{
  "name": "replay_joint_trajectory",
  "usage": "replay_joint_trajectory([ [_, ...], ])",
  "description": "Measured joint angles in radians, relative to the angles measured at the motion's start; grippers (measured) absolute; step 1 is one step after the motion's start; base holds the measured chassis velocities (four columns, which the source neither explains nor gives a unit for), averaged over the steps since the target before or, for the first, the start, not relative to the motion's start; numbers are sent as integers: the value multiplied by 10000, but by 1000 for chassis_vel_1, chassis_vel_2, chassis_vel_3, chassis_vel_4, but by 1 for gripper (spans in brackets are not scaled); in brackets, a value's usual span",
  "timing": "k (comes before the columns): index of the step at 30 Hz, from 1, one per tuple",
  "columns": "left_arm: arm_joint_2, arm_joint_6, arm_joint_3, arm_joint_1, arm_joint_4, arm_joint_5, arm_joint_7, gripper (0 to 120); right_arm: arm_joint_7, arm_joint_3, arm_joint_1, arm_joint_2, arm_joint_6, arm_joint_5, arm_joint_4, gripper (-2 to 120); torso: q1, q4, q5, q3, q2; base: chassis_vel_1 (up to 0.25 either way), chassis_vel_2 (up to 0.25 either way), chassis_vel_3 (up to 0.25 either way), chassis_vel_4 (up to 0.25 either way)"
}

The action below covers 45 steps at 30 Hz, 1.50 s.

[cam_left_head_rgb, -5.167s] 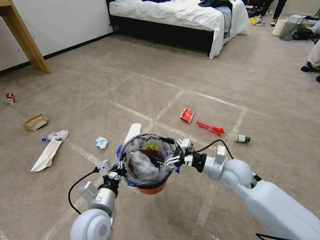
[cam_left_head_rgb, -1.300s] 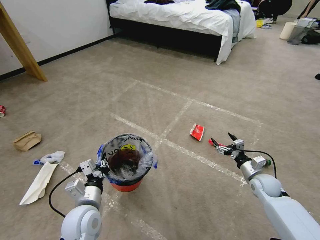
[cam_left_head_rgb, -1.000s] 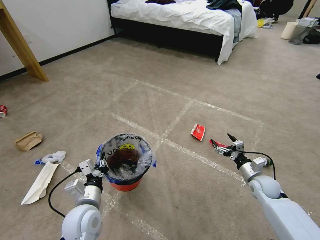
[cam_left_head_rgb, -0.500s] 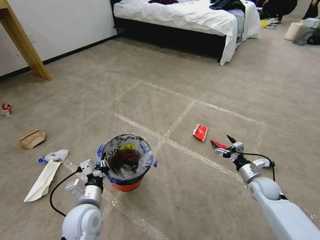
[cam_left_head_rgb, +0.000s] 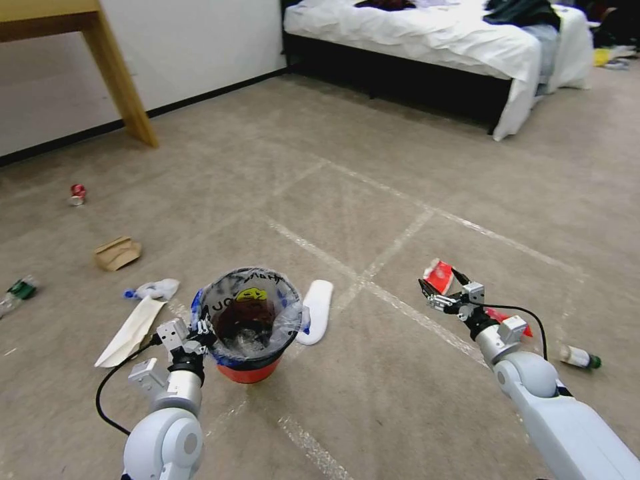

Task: Pick up the trash bin and place the garbage on the floor into it.

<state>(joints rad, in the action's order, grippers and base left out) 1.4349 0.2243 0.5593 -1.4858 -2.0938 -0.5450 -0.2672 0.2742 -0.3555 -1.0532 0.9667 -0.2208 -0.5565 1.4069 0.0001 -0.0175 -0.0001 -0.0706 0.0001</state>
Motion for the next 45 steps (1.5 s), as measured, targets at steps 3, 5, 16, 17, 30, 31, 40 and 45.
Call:
replay_joint_trajectory([
  [3, -10, -11, 21, 19, -42, 18, 78, 4, -347, 129, 74, -137, 496, 41, 74, 100, 0, -7, 1, 0, 0, 0, 0, 0, 0],
  [5, -25, -27, 28, 43, -54, 18, 138, 4, -650, 277, 179, -278, 900, 165, 51, 100, 0, -7, 1, 0, 0, 0, 0, 0, 0],
  [16, -149, 6, -93, 241, 28, 53, 122, 4, -1031, 939, 1195, -683, 2004, 146, -948, 100, 0, -5, 1, -1, -1, 0, 0, 0, 0],
  [17, -170, 13, -76, 242, 28, 54, 122, 4, -1055, 1135, 1412, -716, 2092, 58, -1098, 100, 0, -5, 2, 0, 0, 0, 0, 0, 0],
  [30, -274, 26, 598, 324, -18, -26, 96, 4, -1923, 4202, 4593, -131, 3539, -1502, -2619, 100, 1, -2, -1, -1, -1, 0, 0, 0, 0],
  [31, -273, 26, 740, 295, -19, 57, 96, 4, -1941, 4643, 4974, 47, 3568, -1542, -2979, 100, 0, -2, -1, -1, 0, 0, 0, 0, 0],
  [40, -244, -15, 1261, 278, 189, 59, 119, 4, -1649, 5856, 6022, 1017, 3397, -1417, -4125, 100, 0, -4, -2, 0, -1, 0, 0, 0, 0],
  [45, -159, -16, 1782, 324, 287, -34, 84, 4, -1399, 6684, 6702, 1681, 3777, -2164, -4747, 100, 1, -3, 2, -1, -1, 0, 0, 0, 0],
])
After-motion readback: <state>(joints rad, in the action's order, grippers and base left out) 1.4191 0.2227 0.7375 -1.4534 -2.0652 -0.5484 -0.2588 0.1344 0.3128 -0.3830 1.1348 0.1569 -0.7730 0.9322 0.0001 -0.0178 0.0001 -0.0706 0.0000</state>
